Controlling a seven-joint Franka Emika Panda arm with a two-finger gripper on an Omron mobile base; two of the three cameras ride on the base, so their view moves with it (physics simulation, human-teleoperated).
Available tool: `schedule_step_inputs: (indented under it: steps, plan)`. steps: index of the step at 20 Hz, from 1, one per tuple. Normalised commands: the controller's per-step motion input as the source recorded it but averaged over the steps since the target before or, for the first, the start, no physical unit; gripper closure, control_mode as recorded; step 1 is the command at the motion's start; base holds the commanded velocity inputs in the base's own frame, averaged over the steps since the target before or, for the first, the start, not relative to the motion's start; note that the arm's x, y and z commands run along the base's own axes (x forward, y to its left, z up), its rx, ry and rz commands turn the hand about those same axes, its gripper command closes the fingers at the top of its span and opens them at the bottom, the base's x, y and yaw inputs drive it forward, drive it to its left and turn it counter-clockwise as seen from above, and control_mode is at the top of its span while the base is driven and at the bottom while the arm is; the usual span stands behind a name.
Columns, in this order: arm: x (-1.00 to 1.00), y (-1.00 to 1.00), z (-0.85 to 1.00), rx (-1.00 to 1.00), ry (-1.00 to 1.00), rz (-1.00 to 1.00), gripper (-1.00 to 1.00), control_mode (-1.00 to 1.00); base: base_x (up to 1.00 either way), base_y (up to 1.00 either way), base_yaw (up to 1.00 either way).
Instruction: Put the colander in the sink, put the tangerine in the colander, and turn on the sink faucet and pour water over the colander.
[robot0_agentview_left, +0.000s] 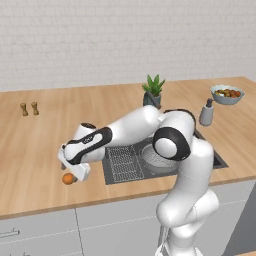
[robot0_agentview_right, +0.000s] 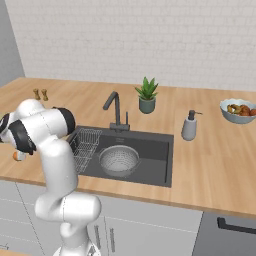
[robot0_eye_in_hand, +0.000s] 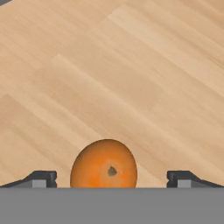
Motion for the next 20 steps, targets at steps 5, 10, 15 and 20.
schedule_step_inputs:
  steps: [5,10,15,20]
  plan:
    - [0.0,0.15,-0.12,0.0,0.0,0.0,-1.0,-1.0,0.0,0.0,0.0]
    - [0.0,0.05,-0.17,0.0,0.0,0.0,-1.0,-1.0,0.0,0.0,0.0]
    - [-0.01,-0.04,-0.21,0.0,0.0,0.0,-1.0,-1.0,0.0,0.0,0.0]
    - [0.0,-0.03,-0.19,0.0,0.0,0.0,-1.0,-1.0,0.0,0.0,0.0]
